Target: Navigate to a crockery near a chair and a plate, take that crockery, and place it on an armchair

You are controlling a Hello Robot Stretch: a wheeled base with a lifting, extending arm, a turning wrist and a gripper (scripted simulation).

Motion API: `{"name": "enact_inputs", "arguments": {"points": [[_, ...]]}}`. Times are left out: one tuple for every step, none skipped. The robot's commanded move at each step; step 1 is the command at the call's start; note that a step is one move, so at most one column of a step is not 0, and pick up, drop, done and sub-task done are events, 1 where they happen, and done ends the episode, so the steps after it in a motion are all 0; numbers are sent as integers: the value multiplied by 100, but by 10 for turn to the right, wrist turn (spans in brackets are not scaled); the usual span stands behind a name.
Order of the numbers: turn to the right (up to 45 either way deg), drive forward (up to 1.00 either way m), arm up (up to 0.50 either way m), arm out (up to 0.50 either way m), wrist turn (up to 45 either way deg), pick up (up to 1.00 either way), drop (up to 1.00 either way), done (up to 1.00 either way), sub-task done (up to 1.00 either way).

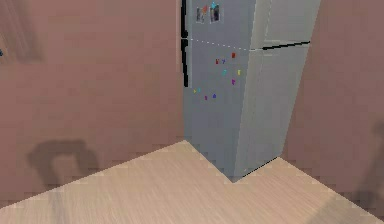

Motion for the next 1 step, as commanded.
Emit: {"name": "enact_inputs", "arguments": {"points": [[0, 0, 50, 0, 0, 0, 0, 0, 0]]}}
